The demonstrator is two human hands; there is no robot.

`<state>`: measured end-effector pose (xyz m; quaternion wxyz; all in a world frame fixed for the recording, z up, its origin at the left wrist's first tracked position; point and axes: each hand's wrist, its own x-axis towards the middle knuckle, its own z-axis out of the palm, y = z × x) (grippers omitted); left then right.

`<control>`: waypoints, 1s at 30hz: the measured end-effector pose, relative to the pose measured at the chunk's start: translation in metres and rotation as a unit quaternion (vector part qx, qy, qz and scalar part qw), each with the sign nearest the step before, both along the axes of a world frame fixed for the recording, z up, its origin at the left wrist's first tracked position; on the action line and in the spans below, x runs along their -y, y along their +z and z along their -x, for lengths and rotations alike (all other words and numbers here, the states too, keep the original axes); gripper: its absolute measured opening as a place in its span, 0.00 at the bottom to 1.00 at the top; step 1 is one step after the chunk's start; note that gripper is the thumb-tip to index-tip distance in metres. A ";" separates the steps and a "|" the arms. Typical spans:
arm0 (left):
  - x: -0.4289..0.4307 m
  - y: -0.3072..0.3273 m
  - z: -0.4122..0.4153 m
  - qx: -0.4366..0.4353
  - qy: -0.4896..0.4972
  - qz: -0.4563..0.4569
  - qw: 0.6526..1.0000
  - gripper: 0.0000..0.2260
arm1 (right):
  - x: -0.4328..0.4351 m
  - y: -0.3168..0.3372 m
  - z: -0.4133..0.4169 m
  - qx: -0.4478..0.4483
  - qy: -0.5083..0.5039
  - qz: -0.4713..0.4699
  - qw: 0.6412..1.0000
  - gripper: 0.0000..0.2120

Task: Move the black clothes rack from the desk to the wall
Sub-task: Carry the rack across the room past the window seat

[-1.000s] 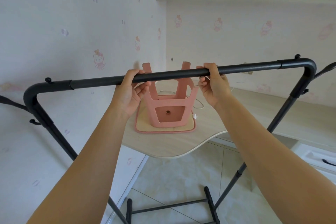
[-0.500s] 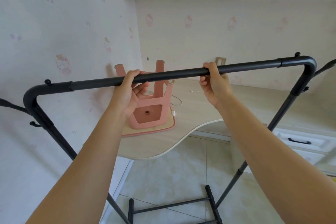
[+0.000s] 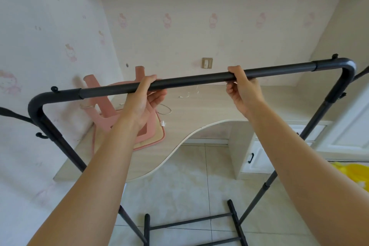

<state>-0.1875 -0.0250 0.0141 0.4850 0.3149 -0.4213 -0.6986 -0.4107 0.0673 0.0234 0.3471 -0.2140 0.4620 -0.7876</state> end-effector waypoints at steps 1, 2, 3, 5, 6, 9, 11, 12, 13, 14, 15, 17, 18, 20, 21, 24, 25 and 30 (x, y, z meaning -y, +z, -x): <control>-0.002 0.000 0.006 0.006 -0.008 0.003 1.000 0.07 | -0.006 0.000 0.005 -0.004 -0.007 -0.001 1.000 0.11; -0.004 0.000 0.011 0.016 -0.014 0.005 1.000 0.08 | -0.010 -0.001 0.010 -0.008 -0.015 -0.004 1.000 0.11; -0.005 0.000 0.016 0.025 -0.018 0.007 1.000 0.10 | -0.015 -0.001 0.013 -0.013 -0.022 -0.010 1.000 0.11; -0.009 0.000 0.027 0.031 -0.024 0.005 0.999 0.10 | -0.025 -0.001 0.022 -0.016 -0.036 -0.018 0.999 0.13; -0.012 0.000 0.033 0.031 -0.026 0.002 0.999 0.08 | -0.029 -0.001 0.026 -0.014 -0.042 -0.020 0.999 0.14; -0.020 0.001 0.048 0.030 -0.046 -0.001 0.998 0.08 | -0.042 -0.003 0.039 -0.017 -0.062 -0.035 0.997 0.16; -0.025 0.002 0.059 0.027 -0.062 -0.004 0.998 0.08 | -0.051 -0.004 0.048 -0.020 -0.075 -0.041 0.996 0.18; -0.027 0.002 0.064 0.026 -0.068 -0.005 0.997 0.09 | -0.055 -0.005 0.051 -0.020 -0.081 -0.040 0.996 0.18; -0.030 0.003 0.069 0.025 -0.073 -0.004 0.997 0.09 | -0.059 -0.005 0.055 -0.018 -0.085 -0.037 0.995 0.18; -0.032 0.003 0.074 0.024 -0.077 -0.004 0.997 0.09 | -0.064 -0.005 0.058 -0.015 -0.090 -0.034 0.995 0.18; -0.034 0.003 0.078 0.023 -0.080 -0.004 0.996 0.08 | -0.068 -0.004 0.061 -0.014 -0.094 -0.030 0.995 0.18; -0.039 0.003 0.089 0.022 -0.093 -0.006 0.995 0.08 | -0.079 -0.004 0.069 -0.015 -0.102 -0.025 0.994 0.19; -0.042 0.004 0.094 0.022 -0.100 -0.007 0.995 0.08 | -0.084 -0.004 0.073 -0.016 -0.107 -0.024 0.994 0.19; -0.047 0.004 0.105 0.022 -0.115 -0.007 0.993 0.07 | -0.094 -0.004 0.081 -0.012 -0.121 -0.020 0.992 0.19; -0.051 0.004 0.112 0.022 -0.122 -0.007 0.992 0.07 | -0.100 -0.004 0.085 -0.011 -0.130 -0.017 0.991 0.19; -0.059 0.004 0.128 0.018 -0.135 -0.004 0.991 0.07 | -0.116 -0.004 0.096 -0.013 -0.146 -0.012 0.989 0.19; -0.063 0.004 0.134 0.018 -0.141 -0.004 0.990 0.07 | -0.123 -0.004 0.100 -0.014 -0.151 -0.012 0.988 0.18; -0.085 0.003 0.165 0.012 -0.183 -0.016 0.983 0.07 | -0.157 -0.006 0.124 -0.027 -0.175 -0.013 0.984 0.18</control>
